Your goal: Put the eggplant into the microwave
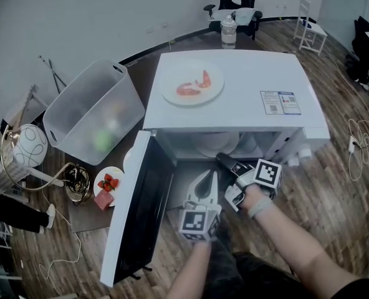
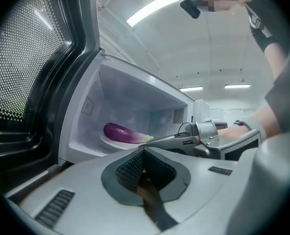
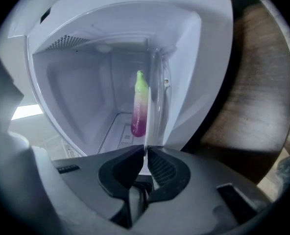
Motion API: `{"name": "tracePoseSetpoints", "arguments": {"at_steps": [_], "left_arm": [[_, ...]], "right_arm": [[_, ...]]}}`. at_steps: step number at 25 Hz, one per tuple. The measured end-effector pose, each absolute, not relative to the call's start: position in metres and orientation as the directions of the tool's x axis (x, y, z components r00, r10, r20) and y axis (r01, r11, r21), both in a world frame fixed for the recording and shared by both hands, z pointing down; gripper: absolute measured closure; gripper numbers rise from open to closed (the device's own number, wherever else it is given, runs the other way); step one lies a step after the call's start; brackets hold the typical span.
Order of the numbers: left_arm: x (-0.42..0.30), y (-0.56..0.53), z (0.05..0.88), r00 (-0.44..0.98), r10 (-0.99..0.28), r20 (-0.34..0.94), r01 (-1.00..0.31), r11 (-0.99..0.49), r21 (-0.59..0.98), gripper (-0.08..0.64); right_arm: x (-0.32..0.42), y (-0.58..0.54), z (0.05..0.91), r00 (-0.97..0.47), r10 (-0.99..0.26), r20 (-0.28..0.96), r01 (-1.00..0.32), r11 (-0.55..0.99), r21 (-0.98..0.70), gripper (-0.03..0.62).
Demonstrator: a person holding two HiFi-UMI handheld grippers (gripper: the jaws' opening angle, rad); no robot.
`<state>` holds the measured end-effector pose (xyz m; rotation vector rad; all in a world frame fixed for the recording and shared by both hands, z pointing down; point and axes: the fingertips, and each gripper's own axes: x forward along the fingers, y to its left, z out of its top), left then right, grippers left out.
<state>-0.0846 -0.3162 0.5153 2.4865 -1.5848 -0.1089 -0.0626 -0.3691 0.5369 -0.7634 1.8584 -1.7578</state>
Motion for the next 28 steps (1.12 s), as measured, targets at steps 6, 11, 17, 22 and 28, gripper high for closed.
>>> {"name": "tracePoseSetpoints", "arguments": {"at_steps": [6,11,17,22,28], "left_arm": [[-0.086,-0.317,0.513,0.427,-0.904,0.03,-0.889,-0.414,0.195,0.558],[-0.088,-0.317,0.52,0.423,-0.905,0.051,-0.892,-0.406,0.198,0.558],[-0.087,-0.316,0.519,0.432,-0.9,0.056,-0.889,-0.414,0.195,0.558],[-0.09,-0.314,0.516,0.429,-0.902,0.055,-0.891,-0.413,0.189,0.558],[-0.091,-0.312,0.517,0.428,-0.901,0.064,-0.89,-0.408,0.203,0.558]], "right_arm": [[-0.061,-0.367,0.535,-0.743,-0.669,0.029,-0.075,0.04,-0.996,0.569],[-0.059,-0.361,0.536,-0.758,-0.652,0.016,-0.073,0.06,-0.996,0.569],[-0.056,-0.358,0.537,-0.759,-0.651,0.015,-0.076,0.065,-0.995,0.569],[-0.056,-0.359,0.536,-0.754,-0.656,0.014,-0.069,0.057,-0.996,0.569],[-0.057,-0.357,0.536,-0.76,-0.649,0.005,-0.066,0.069,-0.995,0.568]]}}
